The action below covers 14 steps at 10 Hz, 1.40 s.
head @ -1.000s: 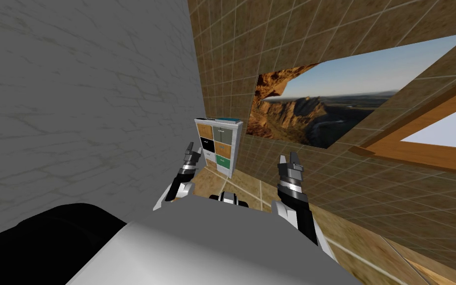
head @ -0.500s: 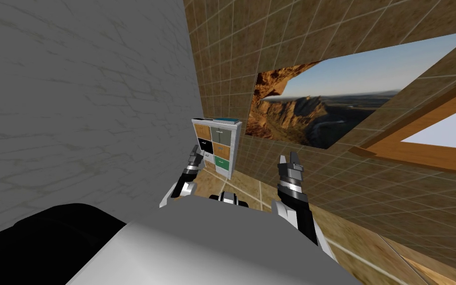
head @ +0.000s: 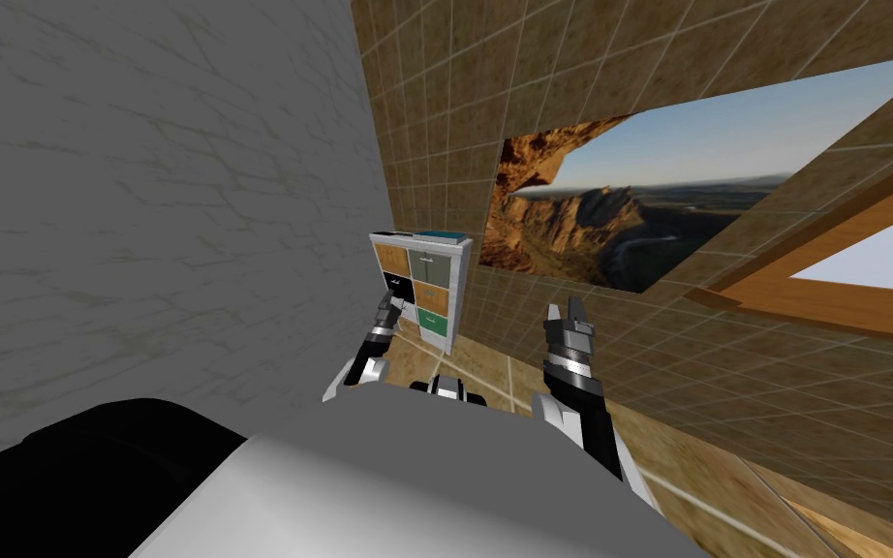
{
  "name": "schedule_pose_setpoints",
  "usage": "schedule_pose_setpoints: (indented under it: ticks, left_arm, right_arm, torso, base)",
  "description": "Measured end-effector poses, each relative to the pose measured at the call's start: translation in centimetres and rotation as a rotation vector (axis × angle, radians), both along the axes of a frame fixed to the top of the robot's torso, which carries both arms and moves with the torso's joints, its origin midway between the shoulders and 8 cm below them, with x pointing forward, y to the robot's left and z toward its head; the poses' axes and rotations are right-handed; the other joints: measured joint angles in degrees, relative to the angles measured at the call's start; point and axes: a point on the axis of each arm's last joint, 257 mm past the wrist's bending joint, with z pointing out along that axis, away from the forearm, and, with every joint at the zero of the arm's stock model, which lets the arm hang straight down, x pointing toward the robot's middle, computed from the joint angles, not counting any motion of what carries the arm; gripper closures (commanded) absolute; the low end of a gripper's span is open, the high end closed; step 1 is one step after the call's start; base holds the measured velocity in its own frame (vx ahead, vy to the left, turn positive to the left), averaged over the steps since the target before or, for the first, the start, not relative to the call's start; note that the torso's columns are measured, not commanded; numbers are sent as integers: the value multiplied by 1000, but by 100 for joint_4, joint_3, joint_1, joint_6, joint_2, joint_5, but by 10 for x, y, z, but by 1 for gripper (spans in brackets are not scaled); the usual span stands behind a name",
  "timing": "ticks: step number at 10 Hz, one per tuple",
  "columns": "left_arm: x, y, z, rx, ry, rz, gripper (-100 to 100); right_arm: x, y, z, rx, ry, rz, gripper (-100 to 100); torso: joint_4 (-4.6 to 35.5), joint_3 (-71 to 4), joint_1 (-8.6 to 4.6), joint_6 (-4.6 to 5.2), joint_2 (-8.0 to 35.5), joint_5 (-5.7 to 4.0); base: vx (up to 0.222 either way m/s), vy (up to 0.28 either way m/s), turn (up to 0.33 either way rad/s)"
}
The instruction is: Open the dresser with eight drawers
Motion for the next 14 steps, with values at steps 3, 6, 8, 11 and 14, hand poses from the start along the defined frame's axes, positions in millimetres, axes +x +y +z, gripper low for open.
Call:
schedule_pose_setpoints:
  ticks: [3,6,8,11,14]
  left_arm:
    - [8,-5,-20,-3,33,-1,-100]
    - [16,-6,-40,1,66,-4,-100]
    - [18,-9,-53,10,88,-9,-100]
    - [23,-12,-76,27,124,-17,-100]
    - [28,-15,-97,40,164,-24,-100]
  right_arm:
    - [0,0,0,0,0,0,0]
    - [0,0,0,0,0,0,0]
    - [0,0,0,0,0,0,0]
    - [0,0,0,0,0,0,0]
    - [0,0,0,0,0,0,0]
  torso:
    - [-1,-2,-1,0,-2,0]
    - [-1,-2,1,0,-4,0]
    - [-1,-3,-2,0,-4,-1]
    - [-1,-3,2,0,-4,0]
    - [-1,-3,1,0,-5,0]
  base:
    - [51,3,-34]
    - [51,6,-34]
    - [56,0,-35]
    - [59,6,-38]
    - [62,10,-46]
